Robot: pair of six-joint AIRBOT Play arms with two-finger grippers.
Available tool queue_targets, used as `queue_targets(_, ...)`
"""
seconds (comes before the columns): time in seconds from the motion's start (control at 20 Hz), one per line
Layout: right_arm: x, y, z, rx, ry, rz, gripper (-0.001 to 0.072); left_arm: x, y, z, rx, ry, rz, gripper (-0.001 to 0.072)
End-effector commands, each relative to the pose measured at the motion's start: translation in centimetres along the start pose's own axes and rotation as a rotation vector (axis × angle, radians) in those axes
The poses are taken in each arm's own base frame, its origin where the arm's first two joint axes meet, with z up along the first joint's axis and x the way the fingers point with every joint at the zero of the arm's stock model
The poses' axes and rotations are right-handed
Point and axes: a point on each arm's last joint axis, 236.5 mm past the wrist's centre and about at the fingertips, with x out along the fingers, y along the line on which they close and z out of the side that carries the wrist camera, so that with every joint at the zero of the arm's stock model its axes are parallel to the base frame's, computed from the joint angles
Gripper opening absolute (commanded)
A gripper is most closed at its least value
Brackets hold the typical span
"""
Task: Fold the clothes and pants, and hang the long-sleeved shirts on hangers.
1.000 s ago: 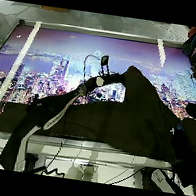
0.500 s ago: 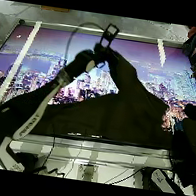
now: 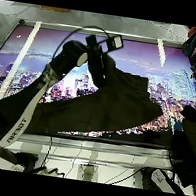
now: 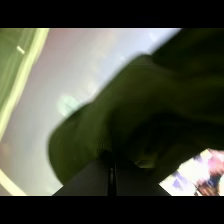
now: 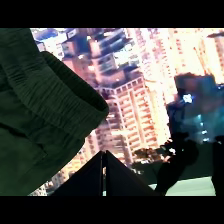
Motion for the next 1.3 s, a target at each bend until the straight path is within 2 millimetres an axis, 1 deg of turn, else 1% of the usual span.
queue_targets(0.0, 0.8, -0.8, -0.3, 0.004, -0.004, -0.023, 0.0037, 3.0, -5.8, -6.7, 0.075, 0.262, -0.205, 0.0009)
queue_targets(0.05, 1.4, -1.2, -0.7, 0.010, 0.006, -0.032, 0.0061, 3.9, -6.0, -7.9, 0.102, 0.305, -0.204, 0.0009)
queue_targets(0.1, 2.2, -1.4, -1.5, 0.022, 0.030, -0.029, 0.0127, 4.8, -6.0, -8.7, 0.127, 0.334, -0.192, 0.0009)
queue_targets(0.15, 3.0, -1.4, -2.4, 0.036, 0.061, -0.016, 0.0195, 5.4, -5.9, -8.7, 0.135, 0.328, -0.179, 0.0009)
queue_targets(0.2, 3.6, -1.3, -3.0, 0.050, 0.082, -0.003, 0.0218, 5.7, -5.5, -8.0, 0.137, 0.301, -0.159, 0.0009)
queue_targets(0.25, 4.2, -1.4, -3.7, 0.059, 0.101, 0.002, 0.0217, 5.9, -5.0, -6.8, 0.145, 0.260, -0.128, 0.0009)
queue_targets(0.3, 4.6, -1.4, -4.3, 0.068, 0.117, 0.007, 0.0217, 5.8, -4.4, -4.9, 0.156, 0.201, -0.088, 0.0009)
queue_targets(0.35, 4.9, -1.5, -4.6, 0.074, 0.125, 0.010, 0.0217, 5.4, -3.8, -2.3, 0.171, 0.124, -0.038, 0.0009)
queue_targets(0.4, 5.1, -1.5, -4.8, 0.078, 0.131, 0.012, 0.0217, 4.6, -2.9, 0.6, 0.199, 0.042, 0.025, 0.0009)
queue_targets(0.45, 5.2, -1.5, -4.8, 0.080, 0.133, 0.014, 0.0217, 3.4, -1.9, 3.8, 0.266, -0.043, 0.101, 0.0009)
queue_targets(0.55, 5.2, -1.4, -4.8, 0.082, 0.133, 0.016, 0.0217, -0.4, 0.0, 10.6, 0.509, -0.211, 0.287, 0.0009)
queue_targets(0.6, 5.2, -1.4, -4.8, 0.082, 0.134, 0.017, 0.0217, -2.7, 0.4, 13.9, 0.608, -0.297, 0.374, 0.0010)
queue_targets(0.65, 5.2, -1.4, -4.9, 0.082, 0.135, 0.018, 0.0217, -4.8, 0.2, 16.6, 0.642, -0.379, 0.434, 0.0010)
queue_targets(0.7, 5.2, -1.3, -4.9, 0.083, 0.136, 0.019, 0.0217, -6.2, -0.7, 18.6, 0.620, -0.448, 0.444, 0.0010)
queue_targets(0.75, 5.2, -1.3, -4.9, 0.085, 0.136, 0.021, 0.0217, -6.8, -2.5, 20.0, 0.590, -0.498, 0.410, 0.0010)
queue_targets(0.8, 5.2, -1.2, -4.9, 0.086, 0.137, 0.024, 0.0217, -7.0, -4.7, 21.0, 0.554, -0.532, 0.349, 0.0010)
queue_targets(0.95, 5.2, -1.2, -5.0, 0.087, 0.140, 0.025, 0.0217, -8.2, -12.6, 25.1, 0.397, -0.689, 0.141, 0.0009)
queue_targets(1.05, 5.2, -1.2, -4.9, 0.087, 0.137, 0.023, 0.0217, -10.4, -17.5, 27.8, 0.259, -0.792, -0.016, 0.0009)
queue_targets(1.15, 5.3, -1.5, -4.5, 0.086, 0.119, 0.012, 0.0216, -13.0, -20.7, 29.8, 0.101, -0.878, -0.172, 0.0009)
queue_targets(1.2, 5.3, -1.6, -4.4, 0.086, 0.113, 0.009, 0.0216, -14.2, -22.3, 30.4, 0.097, -0.909, -0.224, 0.0009)
queue_targets(1.25, 5.3, -1.6, -4.3, 0.086, 0.109, 0.007, 0.0216, -15.2, -24.5, 30.7, 0.141, -0.930, -0.282, 0.0009)
